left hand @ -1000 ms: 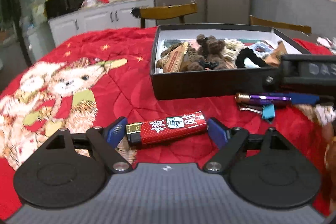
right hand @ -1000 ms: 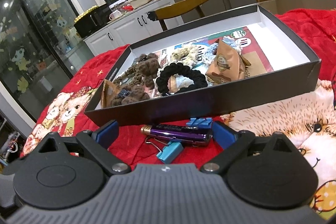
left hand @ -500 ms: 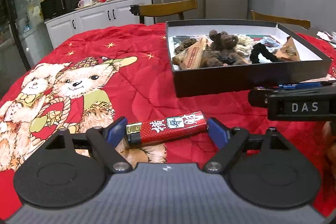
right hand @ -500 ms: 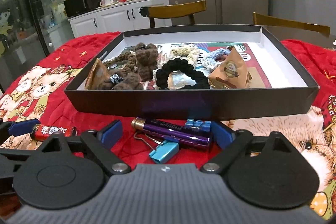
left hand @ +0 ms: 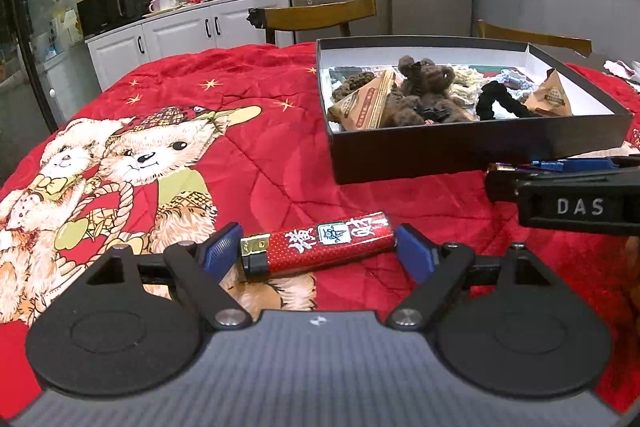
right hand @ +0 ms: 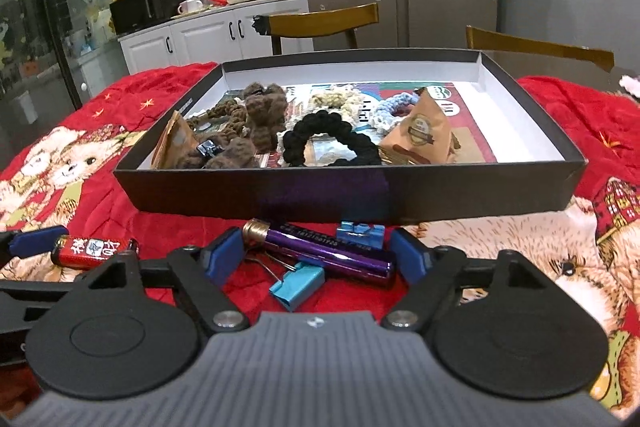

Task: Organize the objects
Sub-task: 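Grasp the red lighter with the left tool while the right tool grasps the purple lighter, then carry the red lighter over the box with the left tool while the right tool carries the purple lighter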

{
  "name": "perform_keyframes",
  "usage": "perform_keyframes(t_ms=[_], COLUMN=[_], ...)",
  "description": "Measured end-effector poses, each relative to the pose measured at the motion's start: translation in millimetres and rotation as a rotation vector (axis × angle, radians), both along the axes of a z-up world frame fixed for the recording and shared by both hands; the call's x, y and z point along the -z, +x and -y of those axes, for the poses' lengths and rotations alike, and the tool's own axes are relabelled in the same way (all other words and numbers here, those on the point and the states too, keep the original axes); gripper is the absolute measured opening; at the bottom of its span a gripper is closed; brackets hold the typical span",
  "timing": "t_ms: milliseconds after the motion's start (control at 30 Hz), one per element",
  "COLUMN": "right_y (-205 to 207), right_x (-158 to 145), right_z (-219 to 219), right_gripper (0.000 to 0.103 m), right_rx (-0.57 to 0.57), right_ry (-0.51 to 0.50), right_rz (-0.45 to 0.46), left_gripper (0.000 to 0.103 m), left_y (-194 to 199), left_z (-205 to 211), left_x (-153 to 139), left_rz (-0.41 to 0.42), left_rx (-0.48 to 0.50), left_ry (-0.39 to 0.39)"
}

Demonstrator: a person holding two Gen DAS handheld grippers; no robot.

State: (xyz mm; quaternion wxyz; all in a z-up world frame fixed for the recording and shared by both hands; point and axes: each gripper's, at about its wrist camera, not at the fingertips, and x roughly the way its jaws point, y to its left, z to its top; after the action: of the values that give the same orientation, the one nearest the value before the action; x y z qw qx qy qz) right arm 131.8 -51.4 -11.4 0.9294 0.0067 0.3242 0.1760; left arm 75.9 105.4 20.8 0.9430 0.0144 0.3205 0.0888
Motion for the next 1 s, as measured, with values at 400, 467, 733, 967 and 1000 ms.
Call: perform_keyframes(t_ms=[400, 467, 733, 967, 1000], right_y=[-3.6, -4.8, -10.5, -9.2, -8.3], right_x=[-8.9, -11.8, -27.8, -52.1, -56.8], right_z=[10.9, 13.2, 16.8, 20.4, 21.6], right_gripper=[0.080, 0.080, 0.080, 0.080, 0.080], right_rx=[0.015, 0.013, -0.006, -0.024, -0.025], right_ry=[0.049, 0.061, 0.111, 0.168, 0.176], right_rz=[-0.009, -0.003, 0.035, 0.070, 0.075], left_gripper=[0.086, 0.086, 0.086, 0.086, 0.086], left_y=[0.4, -0.1, -6.1, -7.1, -7.6], left_z=[-0.7, -0.1, 8.7, 12.7, 14.2], left_x=[-0.1, -0.7, -5.0, -18.0, -22.7], left_rz=[0.003, 0.007, 0.058, 0.093, 0.105], left_rx=[0.003, 0.008, 0.047, 0.018, 0.019], left_ry=[0.000, -0.001, 0.035, 0.046, 0.049])
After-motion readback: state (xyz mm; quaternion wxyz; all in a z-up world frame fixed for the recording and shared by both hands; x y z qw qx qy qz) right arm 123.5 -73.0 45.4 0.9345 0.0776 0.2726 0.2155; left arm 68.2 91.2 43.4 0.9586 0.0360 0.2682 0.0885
